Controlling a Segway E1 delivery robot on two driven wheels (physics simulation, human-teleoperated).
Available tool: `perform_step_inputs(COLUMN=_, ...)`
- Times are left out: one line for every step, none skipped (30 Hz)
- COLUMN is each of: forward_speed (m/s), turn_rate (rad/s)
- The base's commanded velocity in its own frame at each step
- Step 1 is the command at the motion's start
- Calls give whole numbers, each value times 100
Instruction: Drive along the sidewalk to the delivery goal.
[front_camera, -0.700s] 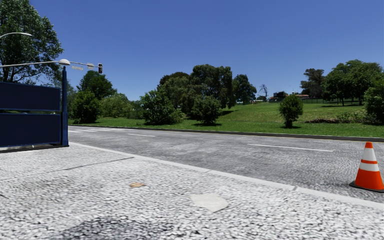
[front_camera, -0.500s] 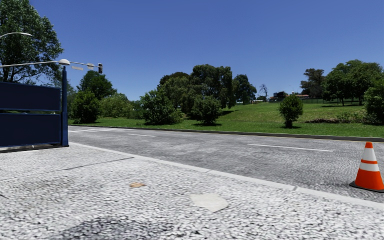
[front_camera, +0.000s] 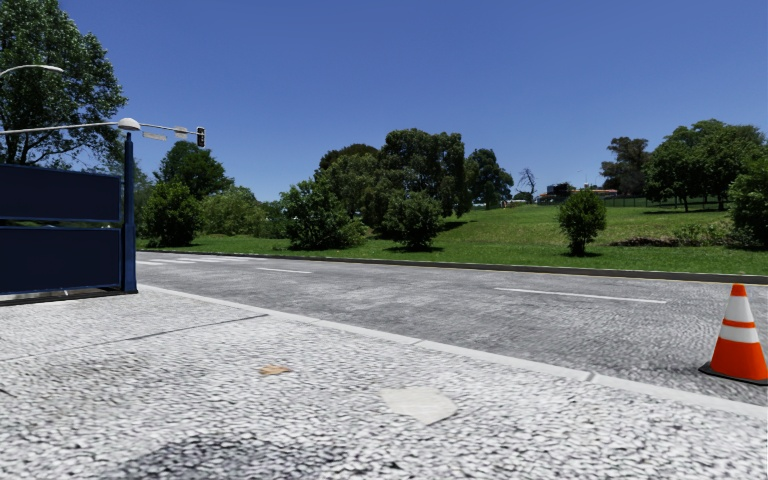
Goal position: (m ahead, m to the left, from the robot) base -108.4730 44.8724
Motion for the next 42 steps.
perform_step_inputs(forward_speed=0, turn_rate=0)
perform_step_inputs(forward_speed=0, turn_rate=0)
perform_step_inputs(forward_speed=0, turn_rate=0)
perform_step_inputs(forward_speed=0, turn_rate=0)
perform_step_inputs(forward_speed=0, turn_rate=0)
perform_step_inputs(forward_speed=0, turn_rate=0)
perform_step_inputs(forward_speed=0, turn_rate=0)
perform_step_inputs(forward_speed=0, turn_rate=0)
perform_step_inputs(forward_speed=0, turn_rate=0)
perform_step_inputs(forward_speed=0, turn_rate=9)
perform_step_inputs(forward_speed=0, turn_rate=9)
perform_step_inputs(forward_speed=0, turn_rate=20)
perform_step_inputs(forward_speed=28, turn_rate=24)
perform_step_inputs(forward_speed=56, turn_rate=26)
perform_step_inputs(forward_speed=56, turn_rate=26)
perform_step_inputs(forward_speed=63, turn_rate=33)
perform_step_inputs(forward_speed=65, turn_rate=56)
perform_step_inputs(forward_speed=65, turn_rate=67)
perform_step_inputs(forward_speed=65, turn_rate=67)
perform_step_inputs(forward_speed=65, turn_rate=70)
perform_step_inputs(forward_speed=65, turn_rate=70)
perform_step_inputs(forward_speed=65, turn_rate=70)
perform_step_inputs(forward_speed=65, turn_rate=71)
perform_step_inputs(forward_speed=65, turn_rate=71)
perform_step_inputs(forward_speed=65, turn_rate=71)
perform_step_inputs(forward_speed=65, turn_rate=71)
perform_step_inputs(forward_speed=65, turn_rate=71)
perform_step_inputs(forward_speed=67, turn_rate=71)
perform_step_inputs(forward_speed=67, turn_rate=71)
perform_step_inputs(forward_speed=68, turn_rate=71)
perform_step_inputs(forward_speed=69, turn_rate=71)
perform_step_inputs(forward_speed=69, turn_rate=71)
perform_step_inputs(forward_speed=69, turn_rate=71)
perform_step_inputs(forward_speed=69, turn_rate=71)
perform_step_inputs(forward_speed=70, turn_rate=71)
perform_step_inputs(forward_speed=70, turn_rate=71)
perform_step_inputs(forward_speed=70, turn_rate=71)
perform_step_inputs(forward_speed=70, turn_rate=71)
perform_step_inputs(forward_speed=70, turn_rate=71)
perform_step_inputs(forward_speed=70, turn_rate=71)
perform_step_inputs(forward_speed=72, turn_rate=71)
perform_step_inputs(forward_speed=72, turn_rate=71)
